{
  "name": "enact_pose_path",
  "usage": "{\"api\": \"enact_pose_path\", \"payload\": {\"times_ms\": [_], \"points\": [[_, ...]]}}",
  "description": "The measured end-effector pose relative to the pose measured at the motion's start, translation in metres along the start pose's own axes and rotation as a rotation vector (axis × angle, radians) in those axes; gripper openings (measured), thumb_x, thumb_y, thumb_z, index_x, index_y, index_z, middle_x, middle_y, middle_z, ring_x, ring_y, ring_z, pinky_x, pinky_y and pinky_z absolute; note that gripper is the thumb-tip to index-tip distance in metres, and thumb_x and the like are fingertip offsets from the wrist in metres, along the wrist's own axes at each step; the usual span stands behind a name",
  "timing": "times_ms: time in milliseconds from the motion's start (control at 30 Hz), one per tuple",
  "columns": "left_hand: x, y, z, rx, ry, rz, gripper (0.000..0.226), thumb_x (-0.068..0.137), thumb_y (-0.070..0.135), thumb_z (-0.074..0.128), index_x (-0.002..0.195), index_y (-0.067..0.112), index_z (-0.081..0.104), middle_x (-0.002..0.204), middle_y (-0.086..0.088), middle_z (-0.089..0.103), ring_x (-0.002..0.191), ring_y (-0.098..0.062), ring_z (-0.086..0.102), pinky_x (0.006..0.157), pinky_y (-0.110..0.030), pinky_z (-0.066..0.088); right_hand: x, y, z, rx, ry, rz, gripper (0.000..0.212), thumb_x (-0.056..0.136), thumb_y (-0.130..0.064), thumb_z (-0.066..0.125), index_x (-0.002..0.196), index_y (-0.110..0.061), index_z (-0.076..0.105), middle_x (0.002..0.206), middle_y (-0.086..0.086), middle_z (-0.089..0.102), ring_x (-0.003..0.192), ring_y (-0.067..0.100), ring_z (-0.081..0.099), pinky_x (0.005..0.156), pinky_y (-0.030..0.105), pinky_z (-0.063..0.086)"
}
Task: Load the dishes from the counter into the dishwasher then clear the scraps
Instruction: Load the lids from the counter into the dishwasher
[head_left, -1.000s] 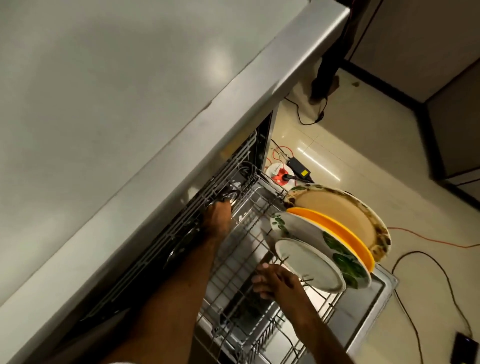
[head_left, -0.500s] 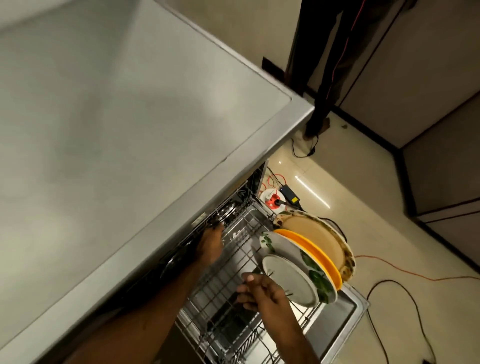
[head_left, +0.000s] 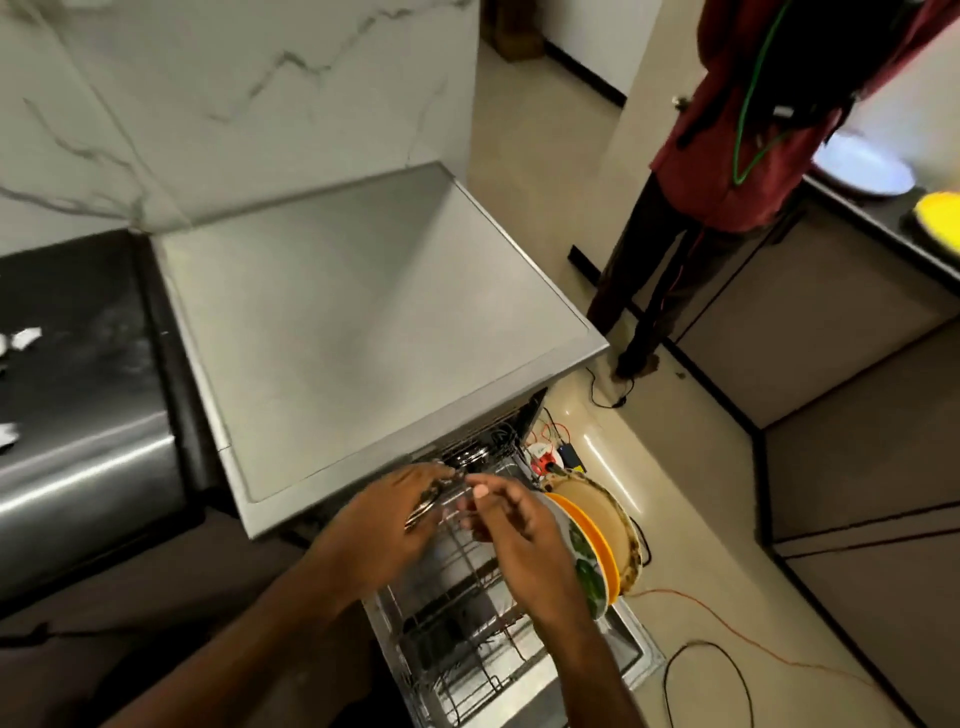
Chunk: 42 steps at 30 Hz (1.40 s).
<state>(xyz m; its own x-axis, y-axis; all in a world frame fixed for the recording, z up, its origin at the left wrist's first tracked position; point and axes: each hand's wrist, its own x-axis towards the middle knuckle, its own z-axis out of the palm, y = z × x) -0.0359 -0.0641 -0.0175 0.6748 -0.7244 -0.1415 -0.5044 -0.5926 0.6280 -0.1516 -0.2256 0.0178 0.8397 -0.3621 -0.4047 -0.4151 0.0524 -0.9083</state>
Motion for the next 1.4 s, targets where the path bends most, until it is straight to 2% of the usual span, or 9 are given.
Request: {"api": "enact_pose_path", "payload": {"times_ms": [100,200,533,600,700,967,1133,1300,1400], "points": [[-0.044,0.004,-0.048,-0.006,0.115,-0.014,0.047,0.098,0.042,0.059,0.144,0.034,0.050,0.141,0.016,0.055,0.127,0.000,0.050,0.107,-0.020,0.040,-0.019,-0.030,0.026,0.007,-0.053,-0.036,0.019,0.105,-0.036,0.056,0.119,-0.036,0.069,0.104,-0.018,0.077,0.096,0.001,0.073,0.078,0.009,0.055],[-0.088,-0.007,-0.082,-0.020,0.211,-0.063,0.047,0.097,0.040,0.061,0.143,0.037,0.049,0.143,0.016,0.054,0.129,-0.002,0.051,0.108,-0.028,0.046,-0.032,-0.048,0.056,0.012,-0.119,-0.073,0.022,0.104,-0.035,0.057,0.122,-0.032,0.069,0.107,-0.013,0.078,0.100,0.004,0.074,0.090,0.026,0.058],[-0.243,-0.083,-0.155,-0.030,0.508,-0.260,0.046,0.096,0.044,0.061,0.141,0.040,0.050,0.142,0.020,0.054,0.129,0.003,0.051,0.106,-0.032,0.048,-0.059,-0.082,0.195,-0.037,-0.328,-0.194,0.022,0.104,-0.028,0.058,0.120,-0.021,0.072,0.106,0.000,0.080,0.100,0.017,0.076,0.090,0.029,0.060],[-0.293,-0.111,-0.173,-0.056,0.558,-0.317,0.046,0.096,0.044,0.061,0.141,0.040,0.050,0.141,0.020,0.054,0.129,0.004,0.051,0.105,-0.032,0.049,-0.065,-0.082,0.254,-0.030,-0.386,-0.198,0.022,0.105,-0.024,0.058,0.120,-0.016,0.072,0.104,0.006,0.080,0.099,0.022,0.076,0.087,0.027,0.060],[-0.323,-0.125,-0.186,-0.093,0.593,-0.347,0.046,0.096,0.043,0.063,0.140,0.039,0.051,0.139,0.020,0.055,0.125,0.005,0.052,0.103,-0.028,0.051,-0.065,-0.079,0.295,-0.003,-0.412,-0.211,0.021,0.105,-0.014,0.057,0.119,-0.008,0.072,0.101,0.013,0.079,0.092,0.023,0.076,0.080,0.022,0.060],[-0.462,-0.207,-0.226,-0.264,0.765,-0.568,0.041,0.093,0.038,0.069,0.133,0.037,0.061,0.119,0.015,0.065,0.108,0.010,0.060,0.090,-0.015,0.054,-0.105,-0.064,0.462,-0.058,-0.622,-0.166,0.021,0.107,-0.013,0.054,0.118,-0.009,0.071,0.100,0.013,0.080,0.086,0.020,0.074,0.074,0.022,0.060],[-0.491,-0.243,-0.248,-0.383,0.881,-0.670,0.037,0.092,0.035,0.072,0.129,0.037,0.064,0.110,0.012,0.071,0.104,0.003,0.065,0.089,-0.015,0.054,-0.113,-0.072,0.518,-0.129,-0.731,-0.162,0.021,0.107,-0.018,0.055,0.119,-0.013,0.072,0.102,0.010,0.080,0.090,0.024,0.075,0.084,0.038,0.058],[-0.490,-0.287,-0.281,-0.465,1.025,-0.778,0.033,0.092,0.033,0.073,0.125,0.033,0.067,0.106,0.011,0.073,0.098,0.000,0.068,0.080,-0.010,0.052,-0.095,-0.086,0.565,-0.199,-0.803,-0.139,0.021,0.107,-0.023,0.057,0.120,-0.017,0.072,0.104,0.006,0.080,0.094,0.021,0.075,0.087,0.033,0.059],[-0.486,-0.316,-0.307,-0.447,1.140,-0.889,0.033,0.092,0.032,0.073,0.124,0.028,0.067,0.103,0.008,0.074,0.092,0.000,0.069,0.084,-0.016,0.056,-0.080,-0.093,0.601,-0.260,-0.842,-0.139,0.021,0.106,-0.028,0.060,0.120,-0.020,0.072,0.103,0.002,0.080,0.094,0.018,0.076,0.084,0.029,0.059]]}}
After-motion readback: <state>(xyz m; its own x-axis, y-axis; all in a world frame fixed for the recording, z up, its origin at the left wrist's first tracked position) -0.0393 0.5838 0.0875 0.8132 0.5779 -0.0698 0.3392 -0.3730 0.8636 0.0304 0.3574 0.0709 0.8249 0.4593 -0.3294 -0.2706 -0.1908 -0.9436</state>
